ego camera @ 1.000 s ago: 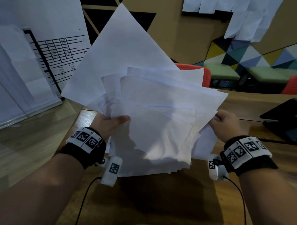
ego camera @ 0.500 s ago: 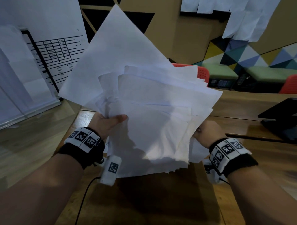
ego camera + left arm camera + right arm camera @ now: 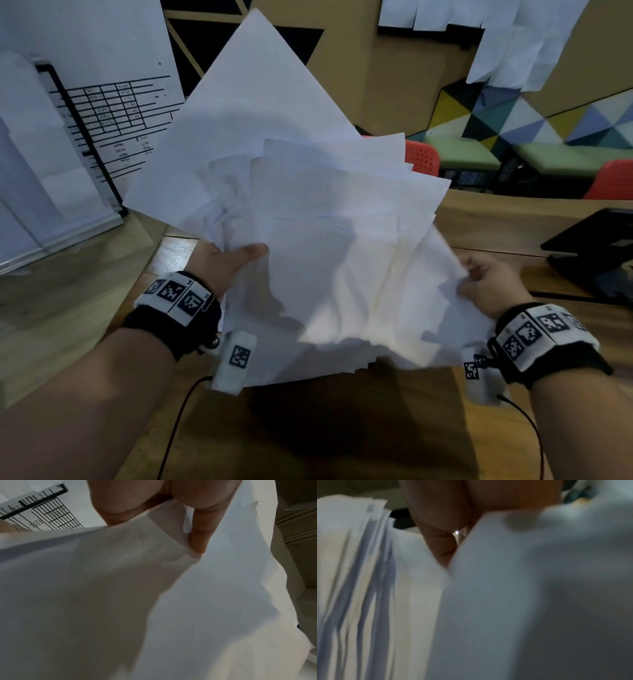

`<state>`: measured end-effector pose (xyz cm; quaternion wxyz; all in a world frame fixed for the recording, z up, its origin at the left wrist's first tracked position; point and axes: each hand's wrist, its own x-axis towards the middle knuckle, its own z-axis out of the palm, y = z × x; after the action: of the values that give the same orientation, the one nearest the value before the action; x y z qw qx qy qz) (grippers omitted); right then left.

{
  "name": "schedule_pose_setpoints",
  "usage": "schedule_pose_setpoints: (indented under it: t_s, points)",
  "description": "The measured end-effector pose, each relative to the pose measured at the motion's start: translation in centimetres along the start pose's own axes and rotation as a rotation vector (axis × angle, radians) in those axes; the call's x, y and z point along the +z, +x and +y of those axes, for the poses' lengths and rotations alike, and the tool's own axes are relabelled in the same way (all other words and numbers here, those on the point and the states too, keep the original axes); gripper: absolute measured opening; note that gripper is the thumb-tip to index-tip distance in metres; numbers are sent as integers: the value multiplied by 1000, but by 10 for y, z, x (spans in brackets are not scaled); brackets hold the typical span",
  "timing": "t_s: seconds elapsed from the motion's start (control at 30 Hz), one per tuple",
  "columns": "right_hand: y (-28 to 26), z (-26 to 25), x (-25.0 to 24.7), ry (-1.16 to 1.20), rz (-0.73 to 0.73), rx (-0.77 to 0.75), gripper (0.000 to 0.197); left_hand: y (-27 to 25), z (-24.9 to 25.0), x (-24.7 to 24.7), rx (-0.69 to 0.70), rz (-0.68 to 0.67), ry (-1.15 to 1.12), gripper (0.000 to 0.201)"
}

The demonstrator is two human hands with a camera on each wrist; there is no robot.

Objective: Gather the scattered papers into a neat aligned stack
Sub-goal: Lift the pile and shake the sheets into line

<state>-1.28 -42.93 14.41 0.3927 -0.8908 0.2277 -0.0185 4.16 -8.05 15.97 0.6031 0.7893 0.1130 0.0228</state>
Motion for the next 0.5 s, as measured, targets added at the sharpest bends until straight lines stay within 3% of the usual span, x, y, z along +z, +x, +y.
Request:
schedule_pose_setpoints:
  t_s: [0.1, 0.2, 0.27, 0.33, 0.5]
  points:
    - [-9, -4, 13, -339, -169, 46, 28, -6, 2, -1, 17, -9, 6, 40]
    - [-13, -5, 26, -338, -214, -3, 15, -1, -3, -2, 45, -16, -14, 27]
    - [-16, -8, 36, -328, -232, -24, 22, 0, -5, -2, 60, -25, -10, 22]
    - [-17, -13, 42, -347, -189, -43, 31, 0, -5, 0, 59, -23, -14, 21]
    - [-17, -14, 28, -183, 122, -51, 25, 4, -8, -2, 19, -34, -2, 22]
